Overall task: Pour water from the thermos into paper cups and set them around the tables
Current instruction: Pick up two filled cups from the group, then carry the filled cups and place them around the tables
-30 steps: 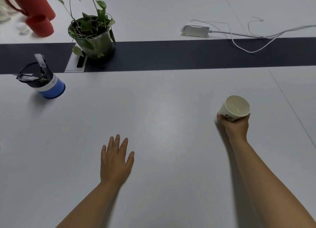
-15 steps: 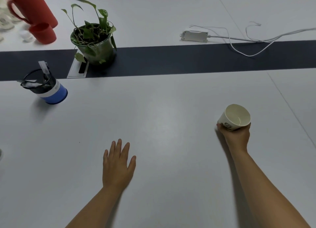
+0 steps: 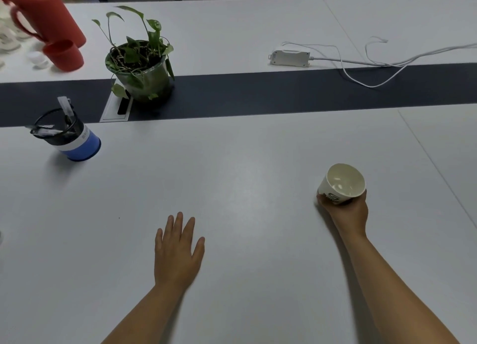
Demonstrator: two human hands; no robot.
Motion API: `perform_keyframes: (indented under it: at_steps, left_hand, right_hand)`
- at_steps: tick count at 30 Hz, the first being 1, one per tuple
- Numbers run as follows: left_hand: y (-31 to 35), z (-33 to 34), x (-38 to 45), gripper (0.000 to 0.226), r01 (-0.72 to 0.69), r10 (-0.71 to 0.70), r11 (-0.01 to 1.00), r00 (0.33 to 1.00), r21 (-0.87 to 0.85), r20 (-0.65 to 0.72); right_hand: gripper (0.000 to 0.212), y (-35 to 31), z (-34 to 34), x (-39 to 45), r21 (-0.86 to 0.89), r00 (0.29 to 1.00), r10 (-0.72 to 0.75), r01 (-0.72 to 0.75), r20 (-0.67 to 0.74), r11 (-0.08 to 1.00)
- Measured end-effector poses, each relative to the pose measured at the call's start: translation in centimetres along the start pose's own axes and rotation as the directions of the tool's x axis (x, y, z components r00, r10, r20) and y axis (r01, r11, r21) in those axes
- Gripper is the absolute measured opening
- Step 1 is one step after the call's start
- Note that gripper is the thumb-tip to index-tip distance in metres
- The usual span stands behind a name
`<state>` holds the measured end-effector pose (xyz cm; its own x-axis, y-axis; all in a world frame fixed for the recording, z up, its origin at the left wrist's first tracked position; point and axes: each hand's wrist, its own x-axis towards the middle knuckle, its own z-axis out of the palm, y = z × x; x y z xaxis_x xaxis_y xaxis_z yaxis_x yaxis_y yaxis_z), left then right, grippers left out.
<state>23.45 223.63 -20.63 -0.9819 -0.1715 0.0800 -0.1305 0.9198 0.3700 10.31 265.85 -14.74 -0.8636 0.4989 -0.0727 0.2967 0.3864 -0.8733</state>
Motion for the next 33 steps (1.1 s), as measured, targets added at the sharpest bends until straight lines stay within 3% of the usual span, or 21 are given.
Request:
perform_keyframes:
  at_steps: [6, 10, 15, 20, 23, 26, 29, 33]
  left_hand:
    - [0.0, 0.4, 0.0, 0.068, 0.007, -0.007, 0.999, 1.000, -0.037, 0.006]
    - [-0.1, 0.8, 0.8, 0.066, 0.002, 0.000, 0.999, 0.999, -0.046, 0.042]
    - [0.7, -0.4, 0.2, 0.056, 0.044, -0.035, 0.950, 0.999, -0.310, 0.034]
    - [1.5, -5.5, -8.1, 0.042, 0.109, -0.161, 0.796, 0.986, -0.596, -0.035]
    - [-1.0, -9.7, -16.9, 0.040, 0.182, -0.291, 0.708, 0.956, -0.682, -0.047]
    - [-5.0, -13.4, -27.8, 0.043, 0.241, -0.468, 0.634, 0.876, -0.735, -0.116]
    - [-8.9, -14.9, -40.0, 0.049, 0.308, -0.660, 0.600, 0.713, -0.738, -0.239]
    - [-10.9, -14.8, -55.3, 0.050, 0.422, -0.849, 0.473, 0.455, -0.773, -0.270]
  right_hand:
    - [0.105, 0.2, 0.1, -0.2, -0.020, 1.000, -0.011, 0.011, 0.002, 1.000]
    - [0.086, -0.8, -0.2, -1.8, 0.016, 1.000, -0.015, 0.015, -0.003, 1.000]
    - [0.072, 2.6, -1.2, -8.5, -0.043, 0.999, 0.018, -0.017, 0.033, 0.999]
    - [0.059, -0.1, 0.4, -16.7, -0.026, 0.952, -0.158, 0.170, 0.261, 0.985]
    - [0.060, -5.0, 2.7, -23.9, 0.081, 0.818, -0.331, 0.333, 0.470, 0.939]
    - [0.061, -9.3, 4.5, -33.5, 0.222, 0.552, -0.492, 0.484, 0.673, 0.847]
    - [0.061, -11.2, 5.1, -44.1, 0.316, 0.309, -0.502, 0.493, 0.808, 0.811]
    - [0.059, -10.4, 4.5, -56.6, 0.406, 0.026, -0.476, 0.480, 0.879, 0.778]
